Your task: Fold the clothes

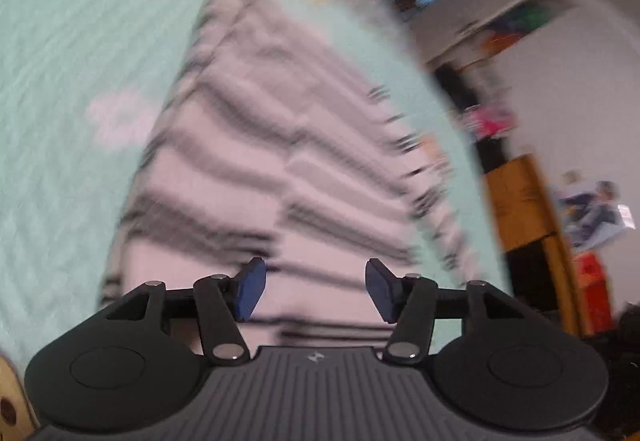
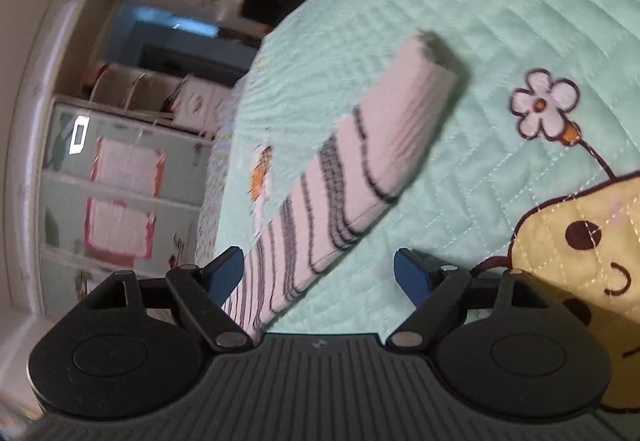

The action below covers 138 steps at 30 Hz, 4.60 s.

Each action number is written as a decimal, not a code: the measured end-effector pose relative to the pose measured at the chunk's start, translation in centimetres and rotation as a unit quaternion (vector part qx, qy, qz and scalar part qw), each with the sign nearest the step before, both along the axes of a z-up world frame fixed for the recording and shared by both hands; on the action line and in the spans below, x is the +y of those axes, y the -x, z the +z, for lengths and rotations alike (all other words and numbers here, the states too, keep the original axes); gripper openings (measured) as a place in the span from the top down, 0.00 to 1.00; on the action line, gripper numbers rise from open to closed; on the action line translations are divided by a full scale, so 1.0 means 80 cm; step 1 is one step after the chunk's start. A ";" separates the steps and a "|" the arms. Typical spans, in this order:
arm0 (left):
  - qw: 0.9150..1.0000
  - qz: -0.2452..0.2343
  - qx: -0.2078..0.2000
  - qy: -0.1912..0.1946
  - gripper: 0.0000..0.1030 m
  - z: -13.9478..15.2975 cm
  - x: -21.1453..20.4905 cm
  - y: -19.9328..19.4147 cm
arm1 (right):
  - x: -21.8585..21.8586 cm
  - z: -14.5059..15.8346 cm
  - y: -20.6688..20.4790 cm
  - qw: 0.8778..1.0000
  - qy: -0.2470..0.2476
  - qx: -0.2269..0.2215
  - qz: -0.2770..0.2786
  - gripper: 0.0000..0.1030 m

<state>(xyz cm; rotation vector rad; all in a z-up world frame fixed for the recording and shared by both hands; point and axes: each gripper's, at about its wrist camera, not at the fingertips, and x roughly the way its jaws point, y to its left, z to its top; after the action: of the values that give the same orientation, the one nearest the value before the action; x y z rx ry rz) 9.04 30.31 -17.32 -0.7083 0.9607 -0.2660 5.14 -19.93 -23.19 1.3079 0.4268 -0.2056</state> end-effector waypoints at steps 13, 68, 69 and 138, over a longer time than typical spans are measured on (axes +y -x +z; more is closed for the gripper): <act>0.981 -0.087 -0.019 -0.173 0.40 0.050 -0.100 -0.032 | -0.065 -0.002 -0.022 0.999 0.005 0.000 -0.032 0.18; 0.813 -0.376 -0.319 -0.311 0.95 0.123 -0.481 -0.141 | 0.048 0.025 0.145 0.937 0.130 -0.050 0.319 0.46; 0.818 -0.367 -0.317 -0.309 0.95 0.133 -0.472 -0.144 | 0.061 0.027 0.148 0.927 0.126 -0.043 0.350 0.46; 0.981 0.024 -0.179 -0.067 0.94 0.112 0.094 -0.075 | 0.385 0.120 0.133 0.604 0.563 0.047 0.563 0.90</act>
<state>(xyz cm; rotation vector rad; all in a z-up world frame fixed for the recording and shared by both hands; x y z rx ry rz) 15.01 37.84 -8.39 -0.5368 0.6120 -0.2730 -5.47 10.90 -13.61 -0.3866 0.9283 0.4977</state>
